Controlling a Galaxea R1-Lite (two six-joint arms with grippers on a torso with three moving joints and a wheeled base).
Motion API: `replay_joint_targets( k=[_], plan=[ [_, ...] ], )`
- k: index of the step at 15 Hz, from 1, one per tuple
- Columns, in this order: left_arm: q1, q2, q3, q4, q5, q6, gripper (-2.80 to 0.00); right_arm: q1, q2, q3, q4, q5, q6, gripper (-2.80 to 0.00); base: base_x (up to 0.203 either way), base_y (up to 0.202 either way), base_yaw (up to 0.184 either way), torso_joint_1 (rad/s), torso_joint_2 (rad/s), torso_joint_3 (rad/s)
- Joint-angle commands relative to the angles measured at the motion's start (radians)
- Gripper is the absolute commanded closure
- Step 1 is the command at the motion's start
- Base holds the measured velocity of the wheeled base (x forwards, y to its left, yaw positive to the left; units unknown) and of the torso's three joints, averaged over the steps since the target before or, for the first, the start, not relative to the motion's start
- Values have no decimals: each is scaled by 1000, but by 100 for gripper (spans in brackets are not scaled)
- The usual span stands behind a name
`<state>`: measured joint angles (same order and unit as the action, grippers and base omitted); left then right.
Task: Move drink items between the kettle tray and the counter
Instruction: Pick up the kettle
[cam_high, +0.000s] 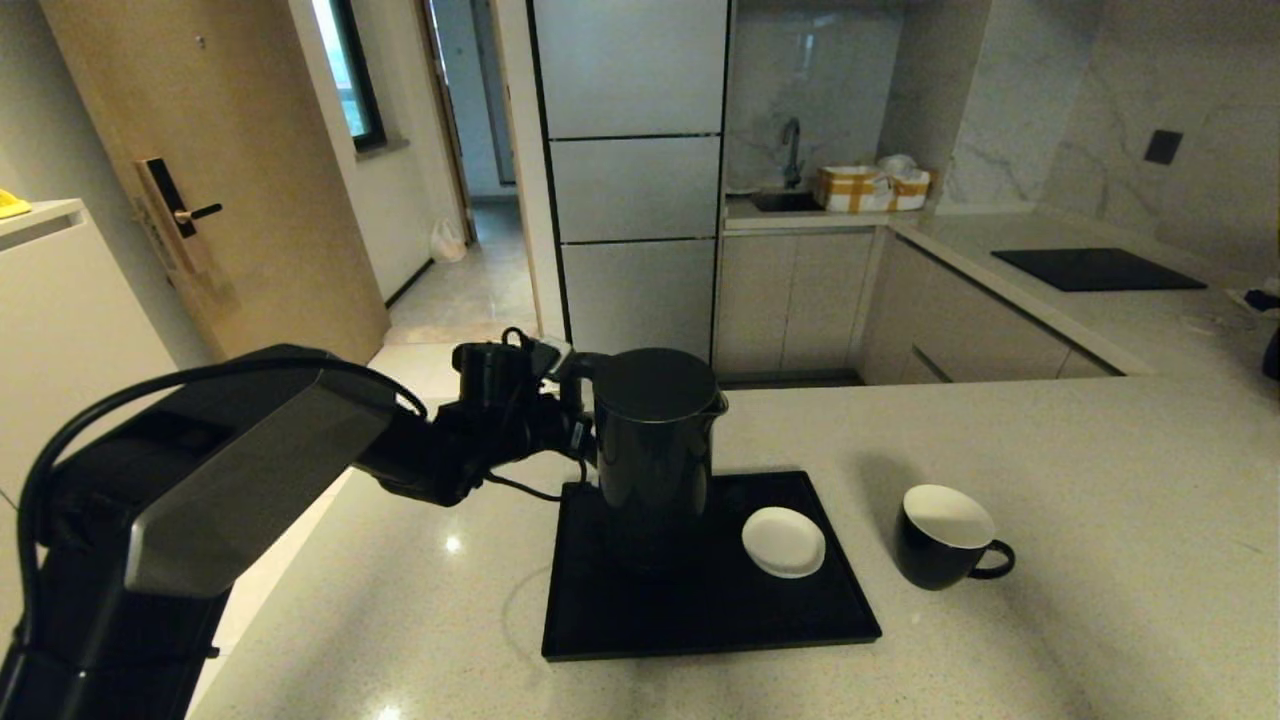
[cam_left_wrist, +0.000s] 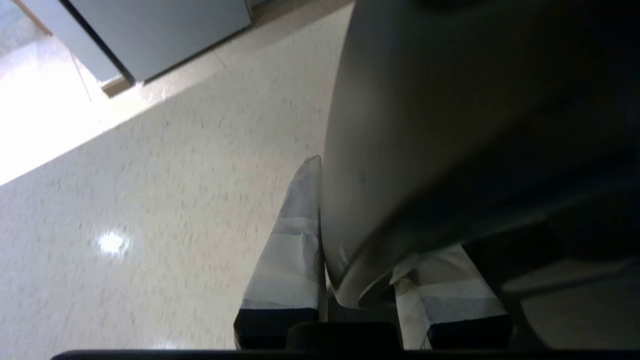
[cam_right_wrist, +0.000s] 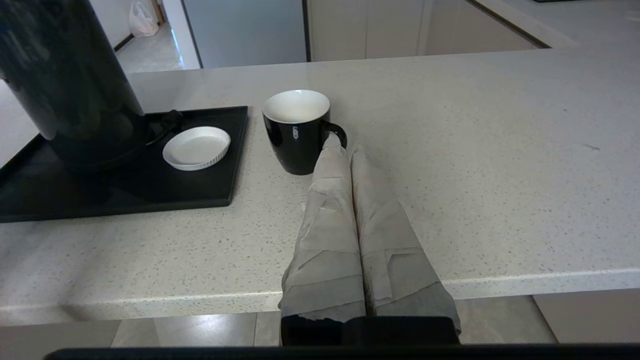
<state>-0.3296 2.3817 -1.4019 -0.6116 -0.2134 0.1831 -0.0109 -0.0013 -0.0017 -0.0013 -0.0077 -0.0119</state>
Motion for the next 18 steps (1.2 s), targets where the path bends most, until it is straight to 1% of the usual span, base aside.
replay_joint_targets(
  k=[1,3,5,6,8,9,10,12,16,18],
  plan=[
    [0,-49,51,-6,0,0,0,0,0,0,0,0,0,0,0,0,0,0,0,0],
    [0,-134,180,-21,1,-1,0,0,0,0,0,0,0,0,0,0,0,0,0,0],
    [0,-201,315,-68,0,0,0,0,0,0,0,0,0,0,0,0,0,0,0,0],
    [0,-228,351,-92,0,1,0,0,0,0,0,0,0,0,0,0,0,0,0,0],
    [-5,-264,468,-126,0,2,0,0,0,0,0,0,0,0,0,0,0,0,0,0],
    [-12,-274,527,-158,3,2,0,0,0,0,0,0,0,0,0,0,0,0,0,0],
    [-24,-275,558,-207,18,2,0,0,0,0,0,0,0,0,0,0,0,0,0,0],
    [-51,-262,557,-221,66,1,0,0,0,0,0,0,0,0,0,0,0,0,0,0],
    [-78,-233,542,-228,76,-3,0,0,0,0,0,0,0,0,0,0,0,0,0,0],
    [-78,-233,534,-263,78,-39,0,0,0,0,0,0,0,0,0,0,0,0,0,0]
  ],
)
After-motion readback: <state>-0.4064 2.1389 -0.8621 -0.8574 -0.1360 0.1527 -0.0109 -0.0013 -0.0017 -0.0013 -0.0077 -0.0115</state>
